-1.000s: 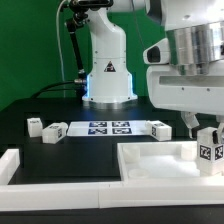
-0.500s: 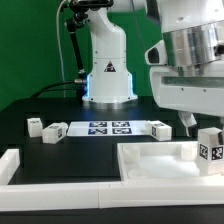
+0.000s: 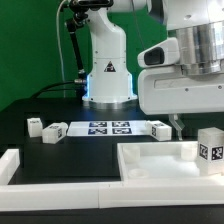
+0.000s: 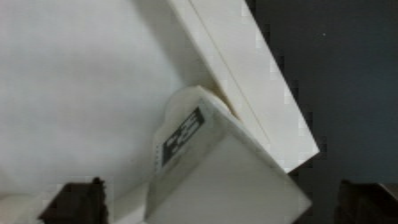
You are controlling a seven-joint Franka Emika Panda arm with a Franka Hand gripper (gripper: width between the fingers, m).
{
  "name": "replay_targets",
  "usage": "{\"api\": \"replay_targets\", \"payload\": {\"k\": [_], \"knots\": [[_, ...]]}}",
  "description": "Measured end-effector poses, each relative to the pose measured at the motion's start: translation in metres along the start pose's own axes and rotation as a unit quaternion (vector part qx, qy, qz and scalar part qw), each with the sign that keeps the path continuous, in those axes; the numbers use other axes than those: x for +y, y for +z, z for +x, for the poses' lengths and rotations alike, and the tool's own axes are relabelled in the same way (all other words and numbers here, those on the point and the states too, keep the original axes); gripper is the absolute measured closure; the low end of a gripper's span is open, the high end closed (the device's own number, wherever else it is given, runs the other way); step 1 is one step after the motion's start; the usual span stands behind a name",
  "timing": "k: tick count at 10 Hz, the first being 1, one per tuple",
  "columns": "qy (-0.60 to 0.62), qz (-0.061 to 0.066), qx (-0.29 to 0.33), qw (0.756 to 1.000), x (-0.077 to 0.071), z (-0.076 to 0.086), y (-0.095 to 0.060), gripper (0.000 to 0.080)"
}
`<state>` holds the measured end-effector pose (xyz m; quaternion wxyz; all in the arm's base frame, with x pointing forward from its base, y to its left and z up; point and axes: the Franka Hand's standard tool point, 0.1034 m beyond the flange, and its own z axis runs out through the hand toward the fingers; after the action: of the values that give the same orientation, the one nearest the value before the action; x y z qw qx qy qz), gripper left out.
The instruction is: Assemble square table
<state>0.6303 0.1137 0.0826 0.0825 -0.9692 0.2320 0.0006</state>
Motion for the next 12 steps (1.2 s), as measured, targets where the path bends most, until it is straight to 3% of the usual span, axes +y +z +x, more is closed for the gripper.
{"api": "replay_targets", "payload": {"k": [1, 2, 4, 5, 7, 8, 9, 12], "knots": [[-0.054, 0.000, 0.000, 0.999, 0.0000, -0.0002, 0.0004, 0.0150], [-0.153, -0.019, -0.005, 0.988, -0.0008, -0.0030, 0.0028, 0.0150], [-0.271, -0.023, -0.014, 0.962, -0.0024, -0.0033, 0.0021, 0.0150], [-0.265, -0.023, -0.014, 0.964, -0.0024, -0.0037, 0.0027, 0.0150], [-0.256, -0.023, -0.014, 0.966, -0.0022, -0.0036, 0.0028, 0.0405], [-0.227, -0.023, -0.013, 0.973, -0.0015, -0.0032, 0.0028, 0.0405], [-0.192, -0.024, -0.012, 0.981, -0.0014, -0.0031, 0.0028, 0.0508], [-0.039, -0.025, -0.007, 0.999, -0.0022, -0.0018, 0.0011, 0.0508]]}}
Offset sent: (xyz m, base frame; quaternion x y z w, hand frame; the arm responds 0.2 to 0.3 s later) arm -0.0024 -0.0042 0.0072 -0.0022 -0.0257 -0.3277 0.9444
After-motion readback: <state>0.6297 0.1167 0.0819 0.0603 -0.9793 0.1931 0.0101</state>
